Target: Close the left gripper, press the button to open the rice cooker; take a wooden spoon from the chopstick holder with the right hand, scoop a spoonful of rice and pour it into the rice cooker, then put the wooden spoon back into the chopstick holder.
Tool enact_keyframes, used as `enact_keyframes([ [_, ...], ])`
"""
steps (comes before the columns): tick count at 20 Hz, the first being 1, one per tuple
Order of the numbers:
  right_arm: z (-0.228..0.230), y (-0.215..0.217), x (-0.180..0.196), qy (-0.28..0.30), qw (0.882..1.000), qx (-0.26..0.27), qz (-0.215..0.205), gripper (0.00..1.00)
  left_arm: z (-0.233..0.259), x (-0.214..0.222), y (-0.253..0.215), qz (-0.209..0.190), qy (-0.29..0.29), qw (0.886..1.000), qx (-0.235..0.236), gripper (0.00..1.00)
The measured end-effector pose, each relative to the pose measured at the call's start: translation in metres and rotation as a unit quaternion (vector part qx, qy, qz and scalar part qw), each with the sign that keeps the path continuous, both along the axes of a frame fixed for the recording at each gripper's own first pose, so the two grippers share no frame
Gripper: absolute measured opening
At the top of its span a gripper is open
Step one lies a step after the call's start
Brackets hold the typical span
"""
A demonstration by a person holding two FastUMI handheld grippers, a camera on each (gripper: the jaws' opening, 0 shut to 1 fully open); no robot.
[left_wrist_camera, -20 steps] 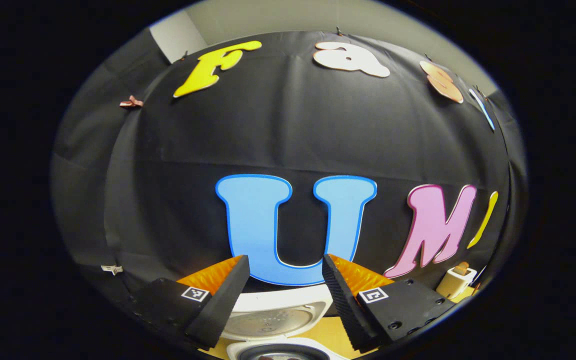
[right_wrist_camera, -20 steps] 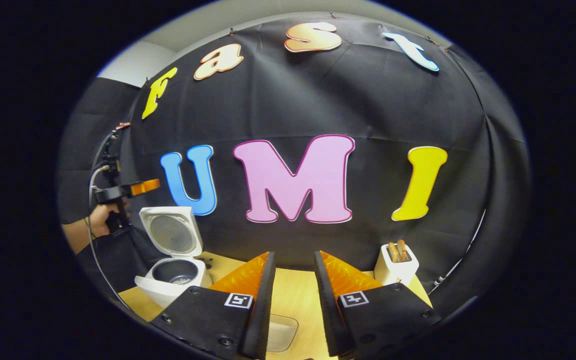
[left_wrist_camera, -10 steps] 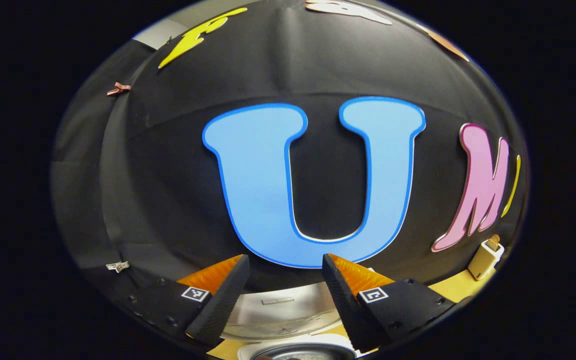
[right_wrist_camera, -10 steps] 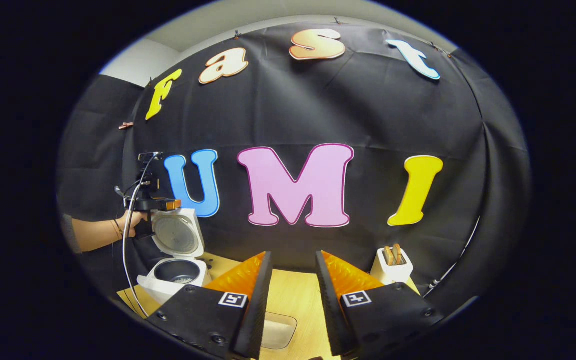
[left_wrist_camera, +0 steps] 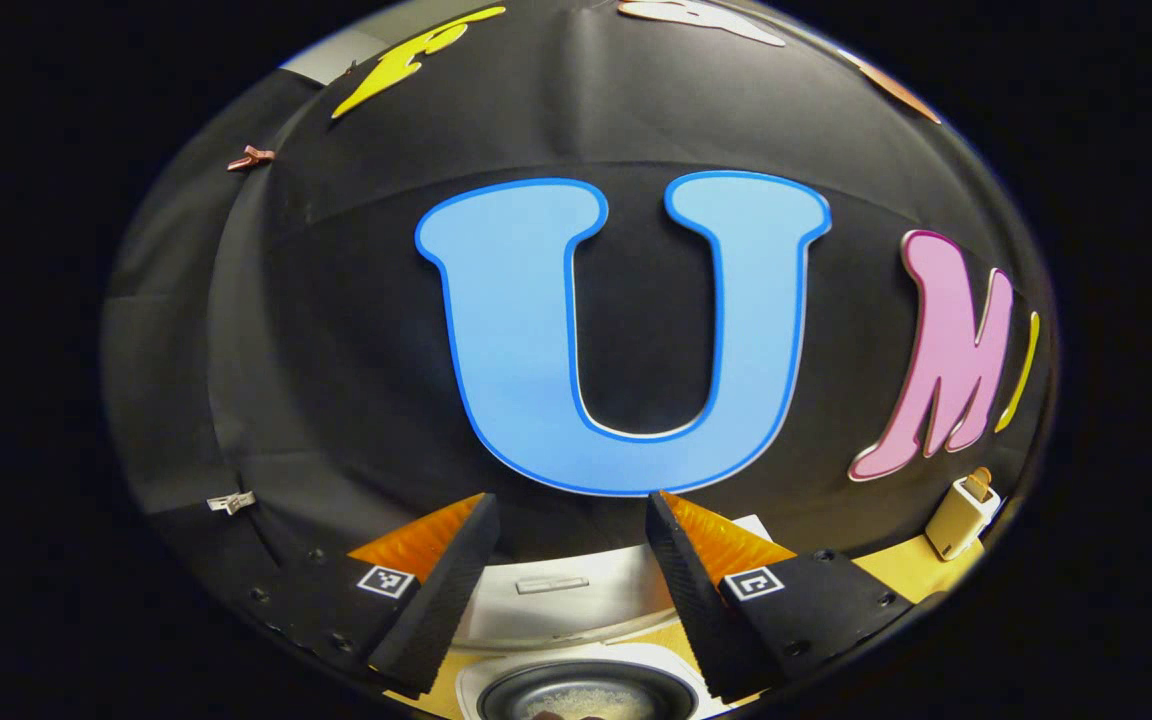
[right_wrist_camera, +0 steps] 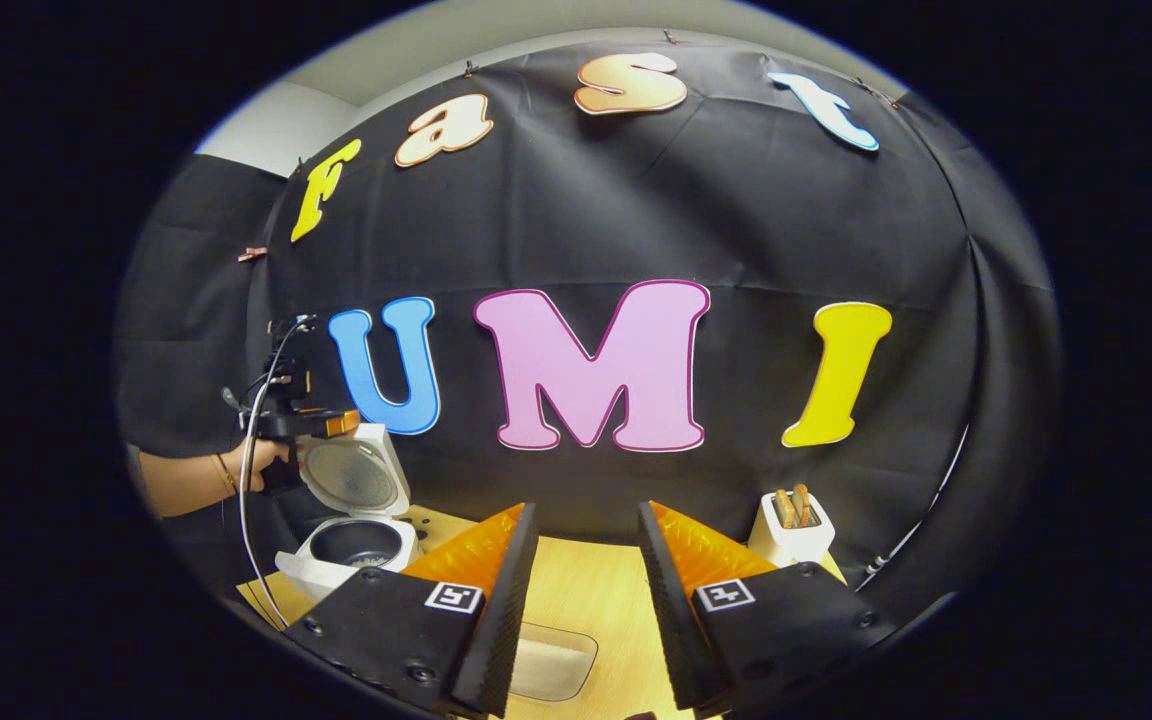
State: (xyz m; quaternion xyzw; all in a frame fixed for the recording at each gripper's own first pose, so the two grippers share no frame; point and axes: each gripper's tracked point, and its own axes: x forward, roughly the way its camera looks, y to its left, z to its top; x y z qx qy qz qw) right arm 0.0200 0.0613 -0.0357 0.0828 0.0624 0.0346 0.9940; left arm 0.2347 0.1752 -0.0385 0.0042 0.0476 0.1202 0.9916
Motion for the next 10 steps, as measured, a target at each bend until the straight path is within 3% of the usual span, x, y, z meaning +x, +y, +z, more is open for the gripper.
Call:
enact_keyframes([
  [1,-0.001,0.000,0.001,0.001,1.000,0.005,0.003,0.53,-0.004,-0.010,-0.006,-0.002,-0.004,1.000,0.006,0.97],
  [2,-0.002,-0.001,0.003,0.003,1.000,0.009,0.004,0.63,-0.009,-0.022,-0.013,-0.003,-0.005,1.000,0.007,0.97],
  [10,-0.012,-0.012,0.006,0.010,1.000,0.022,0.006,0.63,-0.079,-0.098,-0.058,-0.017,0.047,0.998,-0.029,0.96],
])
